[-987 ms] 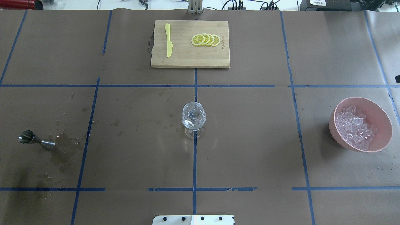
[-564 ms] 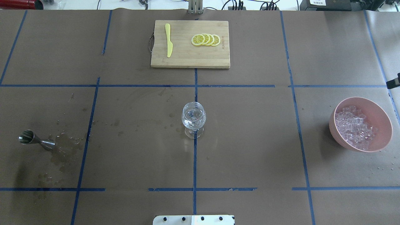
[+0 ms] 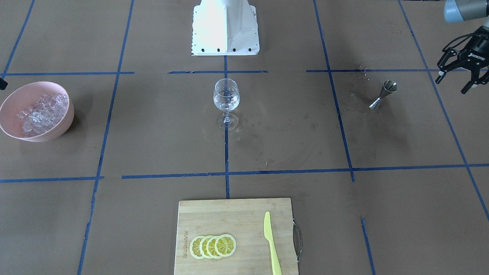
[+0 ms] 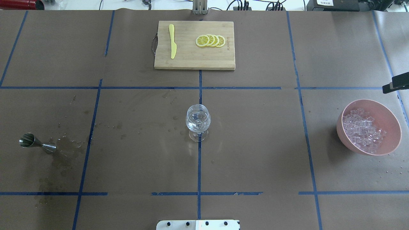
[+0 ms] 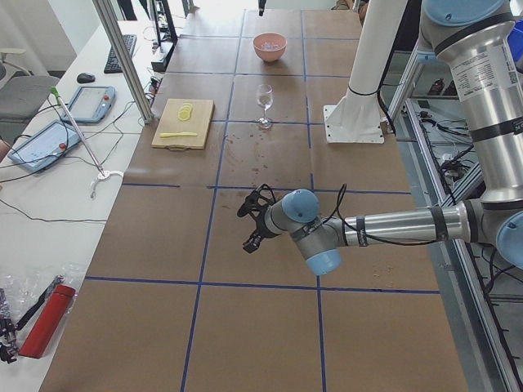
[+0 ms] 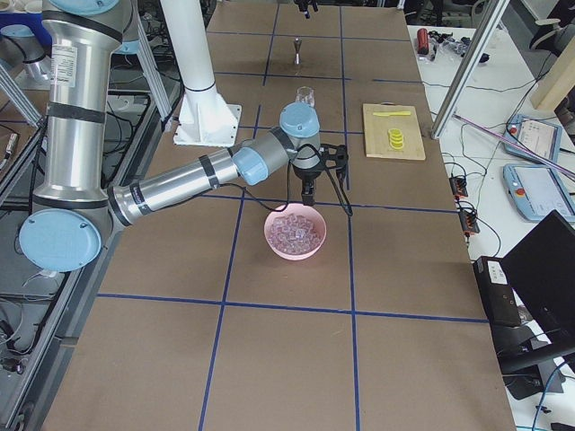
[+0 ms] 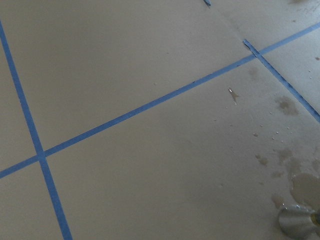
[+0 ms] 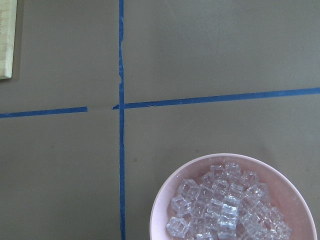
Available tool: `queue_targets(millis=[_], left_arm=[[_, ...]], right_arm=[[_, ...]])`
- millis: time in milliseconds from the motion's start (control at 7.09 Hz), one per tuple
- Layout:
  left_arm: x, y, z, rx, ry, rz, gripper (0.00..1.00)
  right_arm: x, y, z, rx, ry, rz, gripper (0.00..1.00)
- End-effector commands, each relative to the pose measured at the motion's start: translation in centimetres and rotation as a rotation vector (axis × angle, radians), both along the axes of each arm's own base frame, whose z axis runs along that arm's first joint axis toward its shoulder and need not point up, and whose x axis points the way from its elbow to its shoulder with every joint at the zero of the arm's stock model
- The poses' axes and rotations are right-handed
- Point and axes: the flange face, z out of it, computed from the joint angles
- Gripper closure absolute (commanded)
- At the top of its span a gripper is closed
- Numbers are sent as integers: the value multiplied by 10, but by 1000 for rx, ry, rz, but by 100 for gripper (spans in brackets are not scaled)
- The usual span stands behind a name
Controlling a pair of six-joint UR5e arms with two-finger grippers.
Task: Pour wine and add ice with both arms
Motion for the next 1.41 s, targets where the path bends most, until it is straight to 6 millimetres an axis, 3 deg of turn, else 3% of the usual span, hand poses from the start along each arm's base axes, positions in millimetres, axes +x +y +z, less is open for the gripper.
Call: queue_targets(millis=[0,282,705,987,1269], left_arm=[[-3,-3,3,-74,23,-43,0],[-4,-4,-7,-118,69,-86,0],[-4,-5,-18,-128,95,-107,0],[-3,-7,-20,-134,102,-112,0],[-3,-7,-23,-129,105,-113,0]], right_arm=[[-26,24,26,-64,83,-13,0],[-59,23,50,-101,197,24,0],[-112,23,99,-140,207,67,0],[-132,26,110,-111,251,82,3],[-131,25,112,-109,259,88,35]])
